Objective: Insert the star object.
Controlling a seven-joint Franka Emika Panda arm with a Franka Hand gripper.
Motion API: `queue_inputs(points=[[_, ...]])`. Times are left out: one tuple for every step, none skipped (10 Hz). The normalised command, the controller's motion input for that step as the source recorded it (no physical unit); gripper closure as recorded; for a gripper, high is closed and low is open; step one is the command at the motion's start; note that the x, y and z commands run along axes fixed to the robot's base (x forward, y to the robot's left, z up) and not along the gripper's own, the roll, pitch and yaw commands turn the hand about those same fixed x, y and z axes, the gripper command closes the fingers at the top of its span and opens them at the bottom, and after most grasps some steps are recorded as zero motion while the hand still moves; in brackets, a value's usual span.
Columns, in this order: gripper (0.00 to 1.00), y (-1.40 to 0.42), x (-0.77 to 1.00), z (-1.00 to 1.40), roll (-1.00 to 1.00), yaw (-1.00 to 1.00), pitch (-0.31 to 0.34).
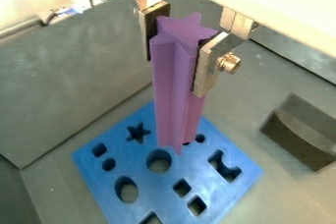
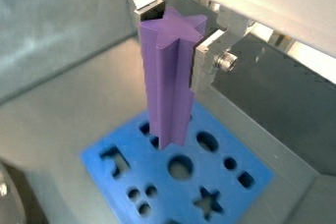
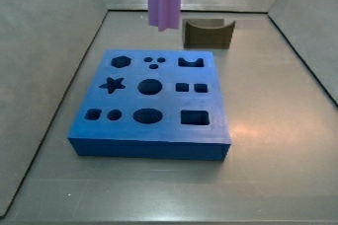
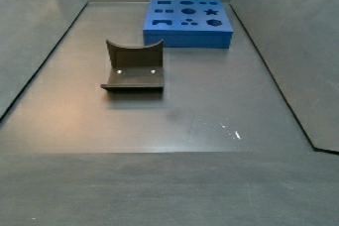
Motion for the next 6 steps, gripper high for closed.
queue_inputs(points=[[1.00,-0.21,-0.55,-0.82,0.04,0.59,0.000],[1.00,-0.08,-0.79,-0.99,0.00,0.44,-0.041],[1.00,-0.07,-0.74,-0.86,-0.01,0.43,-0.009],[1.00,0.00,-0.67,-0.73,0.01,0.53,-0.039],[1.00,0.13,-0.78,-0.55,0.15,0.29,-0.070],[1.00,0.06,-0.59,-0.50,0.12,0.19,-0.059]])
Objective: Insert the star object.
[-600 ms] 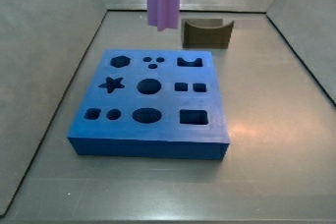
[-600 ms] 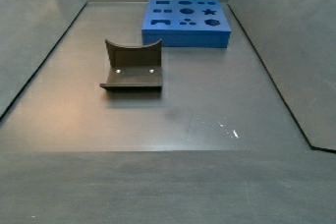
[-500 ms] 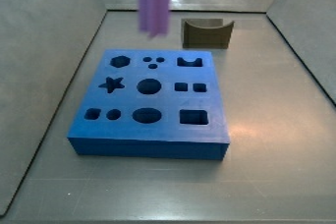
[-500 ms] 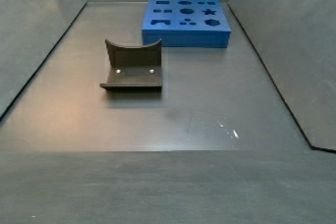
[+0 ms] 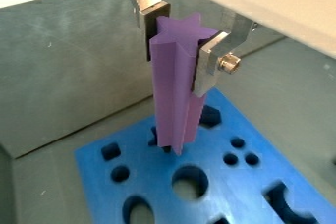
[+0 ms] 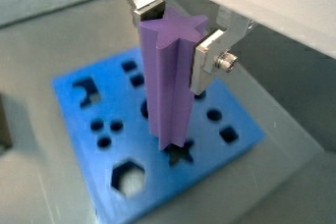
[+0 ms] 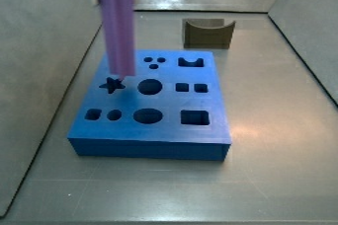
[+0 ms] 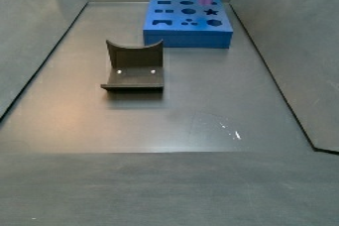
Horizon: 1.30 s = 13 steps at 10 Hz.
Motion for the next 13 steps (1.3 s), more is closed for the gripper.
queue_inputs(points=[[1.00,0.00,-0.35,-0.35,0.02,0.25,-0.041],[1.00,0.00,-0.03,-0.21,0.00,0.05,0.000],[1.00,-0.05,0.00,-0.21,0.00,-0.04,0.000],[1.00,-0.08,0.00,-0.23,-0.02,-0.09,0.000],[1.00,-0.15,0.00,-0.21,-0.01,-0.10,0.000],[1.00,-0.18,0.04,-0.24,-0.06,-0.13,0.000],[1.00,-0.16,0.02,-0.27,-0.18,-0.18,-0.021],[1.00,-0.15,0.02,-0.30,-0.13,-0.11,-0.020],[1.00,-0.06,0.04,-0.60,-0.12,-0.02,-0.034],[1.00,0.00,0.00,-0.91,-0.10,-0.01,-0.079],[1.00,-0.02,0.00,-1.00,0.00,0.00,-0.087],[1.00,-0.03,0.00,-1.00,0.00,0.01,-0.100],[1.00,-0.18,-0.23,-0.74,0.00,0.05,-0.256]])
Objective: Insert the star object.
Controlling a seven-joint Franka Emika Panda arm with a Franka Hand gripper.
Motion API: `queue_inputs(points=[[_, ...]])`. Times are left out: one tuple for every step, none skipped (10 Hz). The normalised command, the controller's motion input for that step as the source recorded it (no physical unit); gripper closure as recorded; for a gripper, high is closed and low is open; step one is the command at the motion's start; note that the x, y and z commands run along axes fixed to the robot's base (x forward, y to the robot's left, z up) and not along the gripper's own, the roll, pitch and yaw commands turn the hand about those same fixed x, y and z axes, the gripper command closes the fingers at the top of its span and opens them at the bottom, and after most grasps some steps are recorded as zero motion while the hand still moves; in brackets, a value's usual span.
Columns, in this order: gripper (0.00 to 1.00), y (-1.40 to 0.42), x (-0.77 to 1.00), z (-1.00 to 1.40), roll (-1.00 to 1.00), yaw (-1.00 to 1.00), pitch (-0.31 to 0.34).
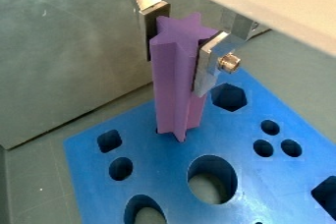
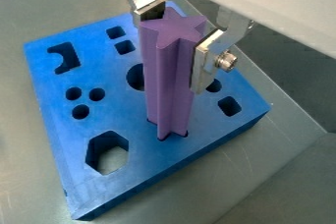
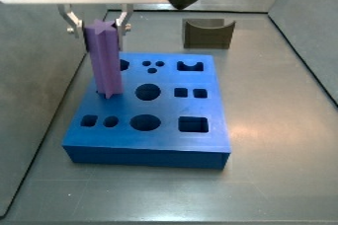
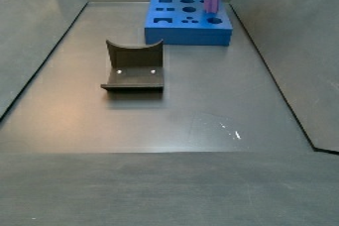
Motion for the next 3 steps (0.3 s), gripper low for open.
queue_inputs(points=[[1.00,-0.05,-0.25,-0.53,-0.09,0.08,-0.319],[1.00,-0.06,-0.25,-0.55,-0.09,0.08,-0.313],[1.00,-0.33,-0.23,-0.66,0.00,0.12,-0.267]])
